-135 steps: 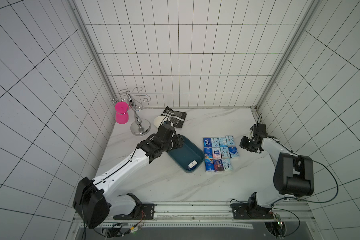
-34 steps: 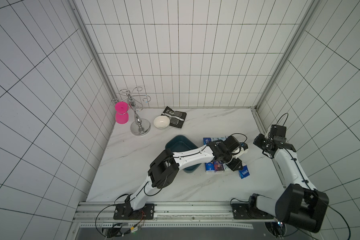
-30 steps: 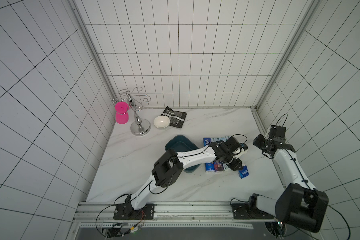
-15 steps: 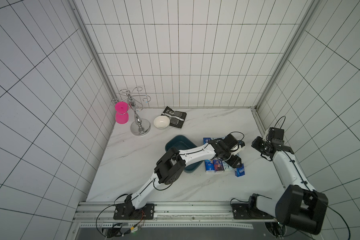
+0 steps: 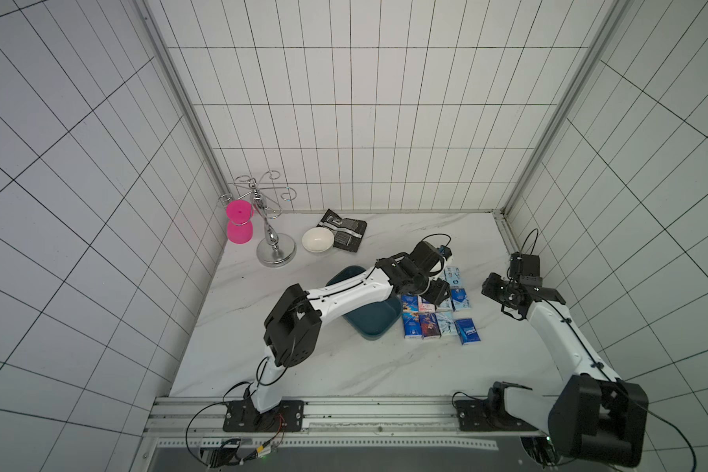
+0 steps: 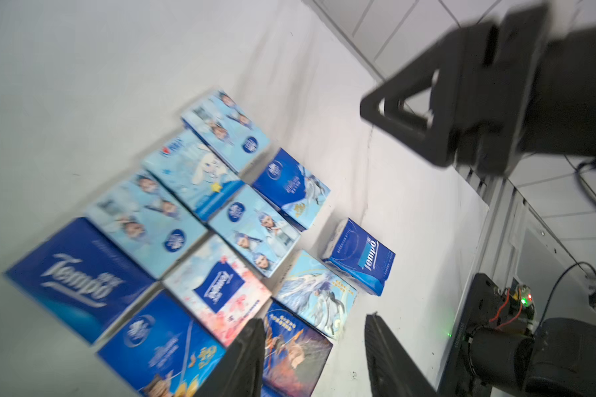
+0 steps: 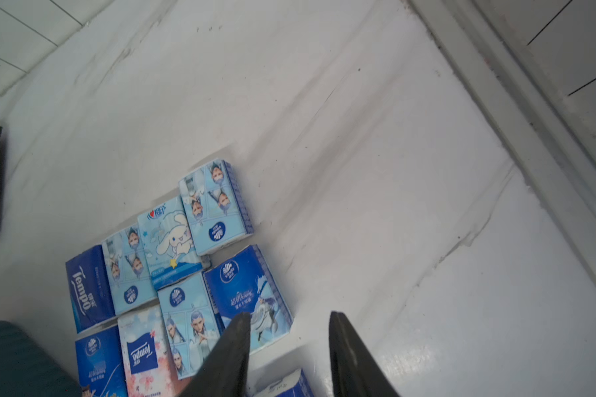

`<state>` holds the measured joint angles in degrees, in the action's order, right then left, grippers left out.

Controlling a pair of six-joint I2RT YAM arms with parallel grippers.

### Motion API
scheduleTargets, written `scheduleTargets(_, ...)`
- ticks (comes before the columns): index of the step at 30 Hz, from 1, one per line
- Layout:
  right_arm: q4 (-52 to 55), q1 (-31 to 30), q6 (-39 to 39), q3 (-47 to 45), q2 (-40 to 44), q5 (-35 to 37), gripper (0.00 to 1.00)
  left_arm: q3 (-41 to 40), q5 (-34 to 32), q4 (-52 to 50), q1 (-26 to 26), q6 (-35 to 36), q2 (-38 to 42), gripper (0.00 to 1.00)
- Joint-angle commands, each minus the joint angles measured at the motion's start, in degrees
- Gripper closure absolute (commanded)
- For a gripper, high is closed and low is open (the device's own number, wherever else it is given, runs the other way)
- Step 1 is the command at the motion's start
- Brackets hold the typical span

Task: Take the pocket tissues out of the storage box
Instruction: Place the pocket tissues at the center of the board, then adjust the pocket tissues at the center of the board.

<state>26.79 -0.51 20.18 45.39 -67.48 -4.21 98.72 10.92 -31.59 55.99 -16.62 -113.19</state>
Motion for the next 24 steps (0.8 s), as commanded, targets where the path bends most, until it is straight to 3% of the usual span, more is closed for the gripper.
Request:
scheduleTargets(1,7.0,-3.7,1.3,-0.9,0.4,2.6,0.58,-4.1,-9.6,-1.4,0.6,-1.6,4.0,0.49)
scheduleTargets(3,11.1,-4.7,2.0,-0.4,2.1,2.5,0.58,-6.1,-13.8,-2.0,0.2,-3.8,5.8,0.49)
scheduleTargets(8,17.7,-5.6,5.2,-1.7,7.7,-0.6,0.57,-9.0,-15.4,-3.8,-1.5,-9.6,8.1,0.49)
scheduleTargets(13,21.8,-8.0,11.4,-3.0,7.4,-1.6,0.57,-8.5,-19.5,-5.6,-1.1,-10.0,9.9,0.49)
scheduleTargets(19,19.2,-9.1,22.2,-6.2,10.6,-0.9,0.56,-11.0,-20.7,-2.1,-1.4,-8.4,13.2,0.48)
scheduleTargets(24,20.4,-9.6,31.1,-9.2,13.6,0.6,0.55,-7.1,-18.3,-2.2,-1.5,-7.0,12.9,0.48)
